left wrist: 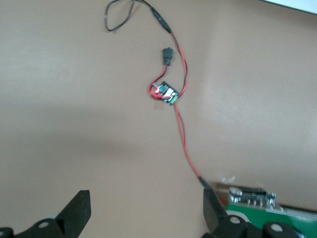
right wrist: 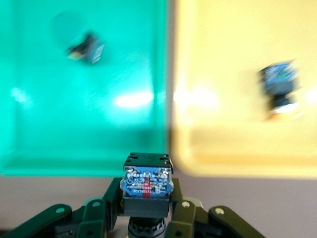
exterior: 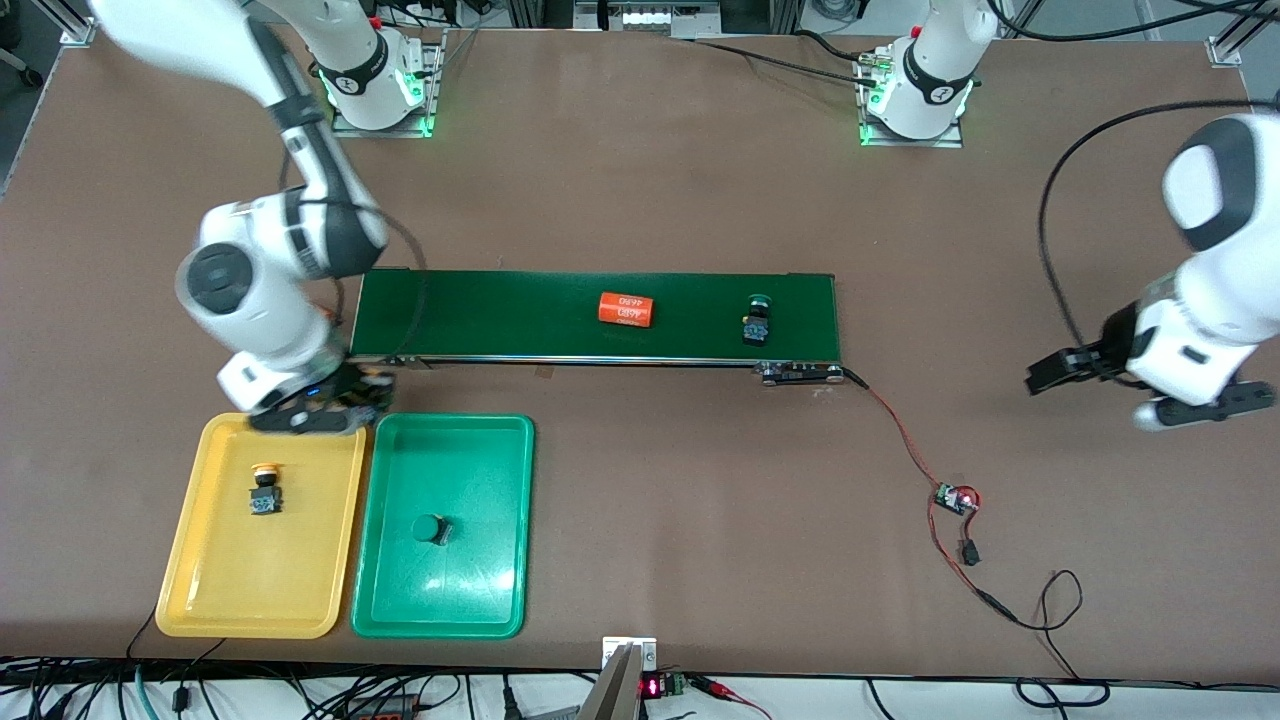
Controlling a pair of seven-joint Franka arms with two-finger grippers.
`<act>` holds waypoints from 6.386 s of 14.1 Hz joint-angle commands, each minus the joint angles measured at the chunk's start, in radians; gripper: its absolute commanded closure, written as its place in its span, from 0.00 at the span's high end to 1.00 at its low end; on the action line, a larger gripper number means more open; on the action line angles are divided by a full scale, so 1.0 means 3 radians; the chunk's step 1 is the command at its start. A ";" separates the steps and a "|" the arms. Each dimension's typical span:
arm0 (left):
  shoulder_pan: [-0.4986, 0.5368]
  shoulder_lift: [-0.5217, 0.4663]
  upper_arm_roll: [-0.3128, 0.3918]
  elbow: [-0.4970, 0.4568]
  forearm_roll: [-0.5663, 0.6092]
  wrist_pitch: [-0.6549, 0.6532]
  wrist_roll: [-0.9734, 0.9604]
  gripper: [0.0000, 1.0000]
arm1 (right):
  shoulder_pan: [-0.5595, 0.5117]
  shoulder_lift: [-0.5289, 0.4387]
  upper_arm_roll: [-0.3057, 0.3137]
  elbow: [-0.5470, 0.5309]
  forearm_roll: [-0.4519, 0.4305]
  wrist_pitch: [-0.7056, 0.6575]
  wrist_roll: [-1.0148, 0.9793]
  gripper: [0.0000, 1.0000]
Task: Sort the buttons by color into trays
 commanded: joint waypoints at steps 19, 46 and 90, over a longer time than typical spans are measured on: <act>0.0053 -0.0254 -0.0066 0.0317 0.0116 -0.0460 0.0420 1.00 | -0.0550 0.1151 0.0096 0.1184 0.0360 -0.0121 -0.0715 1.00; 0.0033 -0.0428 -0.0071 0.0327 0.0126 -0.0915 0.0415 1.00 | 0.1285 -0.0884 0.0096 -0.0852 0.0135 -0.0715 0.1816 1.00; 0.0064 -0.0413 -0.0102 0.0343 0.0136 -0.0828 0.0415 1.00 | 0.1372 -0.0327 0.0091 -0.0688 0.0100 0.0283 0.1499 1.00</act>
